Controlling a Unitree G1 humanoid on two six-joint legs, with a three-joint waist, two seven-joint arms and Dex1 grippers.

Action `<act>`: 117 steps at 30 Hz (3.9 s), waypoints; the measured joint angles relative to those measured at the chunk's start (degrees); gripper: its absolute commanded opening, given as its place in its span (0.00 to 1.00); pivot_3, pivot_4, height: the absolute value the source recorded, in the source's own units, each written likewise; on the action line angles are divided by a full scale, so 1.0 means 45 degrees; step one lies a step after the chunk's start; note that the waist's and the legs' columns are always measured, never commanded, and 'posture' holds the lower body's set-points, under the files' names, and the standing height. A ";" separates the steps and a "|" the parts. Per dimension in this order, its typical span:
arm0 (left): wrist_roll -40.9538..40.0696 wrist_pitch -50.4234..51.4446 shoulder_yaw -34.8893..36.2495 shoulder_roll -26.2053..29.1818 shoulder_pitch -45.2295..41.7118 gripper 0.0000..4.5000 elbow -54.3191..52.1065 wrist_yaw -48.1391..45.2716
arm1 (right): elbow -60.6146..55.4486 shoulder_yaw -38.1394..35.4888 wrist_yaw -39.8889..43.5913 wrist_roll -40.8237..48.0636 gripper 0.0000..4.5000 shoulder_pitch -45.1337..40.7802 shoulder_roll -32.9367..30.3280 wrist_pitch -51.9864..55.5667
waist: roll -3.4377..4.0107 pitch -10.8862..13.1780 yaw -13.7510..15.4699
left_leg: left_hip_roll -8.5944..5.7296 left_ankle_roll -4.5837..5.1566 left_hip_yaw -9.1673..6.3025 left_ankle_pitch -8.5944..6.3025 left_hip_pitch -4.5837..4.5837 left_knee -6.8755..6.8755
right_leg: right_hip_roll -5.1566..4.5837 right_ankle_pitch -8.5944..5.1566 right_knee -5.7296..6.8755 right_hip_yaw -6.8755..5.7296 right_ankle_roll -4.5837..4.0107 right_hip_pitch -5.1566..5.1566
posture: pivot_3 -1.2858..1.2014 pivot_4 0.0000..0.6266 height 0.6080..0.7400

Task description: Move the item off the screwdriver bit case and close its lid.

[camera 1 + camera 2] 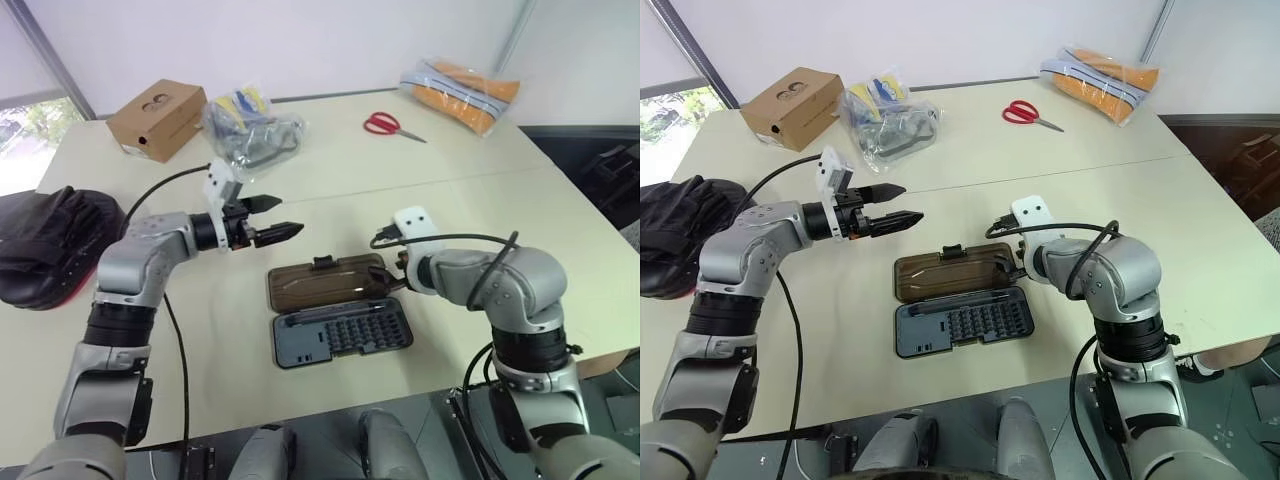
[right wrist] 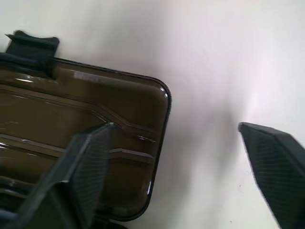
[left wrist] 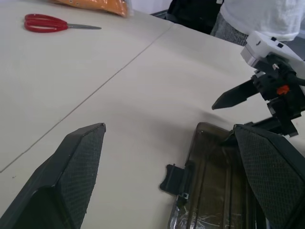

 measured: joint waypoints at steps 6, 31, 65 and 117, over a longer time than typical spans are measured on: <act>-0.0383 0.0270 -0.0013 0.0331 0.0526 0.87 -0.0742 -0.0736 | -0.0572 -0.0235 0.0532 -0.0092 1.00 -0.0505 -0.0689 -0.0017 | 0.0001 0.0000 -0.0005 | 0.0001 0.0000 0.0001 0.0000 -0.0001 -0.0002 | 0.0001 0.0000 -0.0001 0.0000 0.0000 -0.0001 | 0.52 0.24 1.00; 0.0887 -0.1667 -0.3730 0.2137 0.3221 0.01 -0.2006 -0.5196 | -0.0463 0.1736 0.5973 -0.1346 1.00 -0.0177 -0.2447 -0.5752 | 0.0007 0.0005 0.0119 | 0.0004 0.0006 0.0016 -0.0003 -0.0004 0.0004 | 0.0004 -0.0001 -0.0025 0.0002 -0.0001 0.0013 | 0.52 0.24 1.00; 0.2080 -0.4503 -0.3977 0.1175 0.3794 0.01 -0.0770 -0.4875 | 1.0886 0.5511 1.5229 -0.7328 1.00 -0.3288 -0.2335 -1.7247 | 0.0018 -0.0003 0.0118 | 0.0004 0.0006 0.0003 -0.0003 0.0040 0.0020 | 0.0006 -0.0001 -0.0031 -0.0012 -0.0001 0.0072 | 0.52 0.24 1.00; 0.2036 -0.3440 -0.3261 0.1301 0.4428 0.00 -0.1724 -0.3706 | 1.2721 0.4600 1.5741 -0.8712 0.60 -0.3365 -0.0667 -1.8413 | 0.0041 -0.0029 0.0024 | 0.0015 -0.0003 -0.0002 0.0001 0.0127 0.0001 | 0.0020 0.0003 -0.0026 -0.0001 -0.0008 0.0138 | 0.52 0.24 1.00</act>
